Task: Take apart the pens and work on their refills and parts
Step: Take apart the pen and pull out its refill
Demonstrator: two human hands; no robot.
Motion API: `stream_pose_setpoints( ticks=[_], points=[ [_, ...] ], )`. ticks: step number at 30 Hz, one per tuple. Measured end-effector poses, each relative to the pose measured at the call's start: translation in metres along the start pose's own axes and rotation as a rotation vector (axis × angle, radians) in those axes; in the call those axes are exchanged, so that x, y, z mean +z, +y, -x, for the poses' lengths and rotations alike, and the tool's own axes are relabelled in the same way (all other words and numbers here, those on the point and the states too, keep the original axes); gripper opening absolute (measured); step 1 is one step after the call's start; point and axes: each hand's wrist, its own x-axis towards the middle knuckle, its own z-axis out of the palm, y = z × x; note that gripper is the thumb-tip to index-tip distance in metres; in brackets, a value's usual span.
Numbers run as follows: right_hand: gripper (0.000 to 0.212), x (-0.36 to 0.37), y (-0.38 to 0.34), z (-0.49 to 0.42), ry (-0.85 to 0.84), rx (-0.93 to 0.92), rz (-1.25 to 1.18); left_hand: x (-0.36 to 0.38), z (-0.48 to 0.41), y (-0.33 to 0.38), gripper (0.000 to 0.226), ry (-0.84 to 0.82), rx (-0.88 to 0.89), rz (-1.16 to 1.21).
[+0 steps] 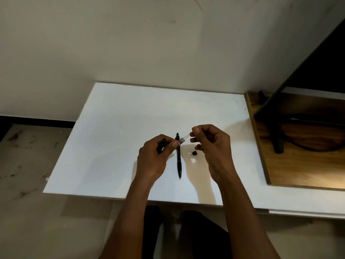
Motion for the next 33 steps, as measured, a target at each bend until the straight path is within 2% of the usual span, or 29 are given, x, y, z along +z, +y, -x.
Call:
stream_pose_setpoints(
  ticks=[11,18,33],
  points=[
    [0.008,0.0009,-0.0017,0.0016,-0.010,-0.033,0.008,-0.0010,0.0019,0.0078,0.011,-0.017,-0.022,0.104],
    [0.016,0.0017,-0.0077,0.0024,0.009,-0.074,-0.025,-0.0006,-0.0003,0.0010,0.010,-0.030,-0.024,0.085],
    [0.016,-0.0002,-0.0083,0.0019,0.000,-0.093,-0.094,0.0006,-0.0015,-0.0008,0.011,-0.027,-0.016,0.104]
  ],
)
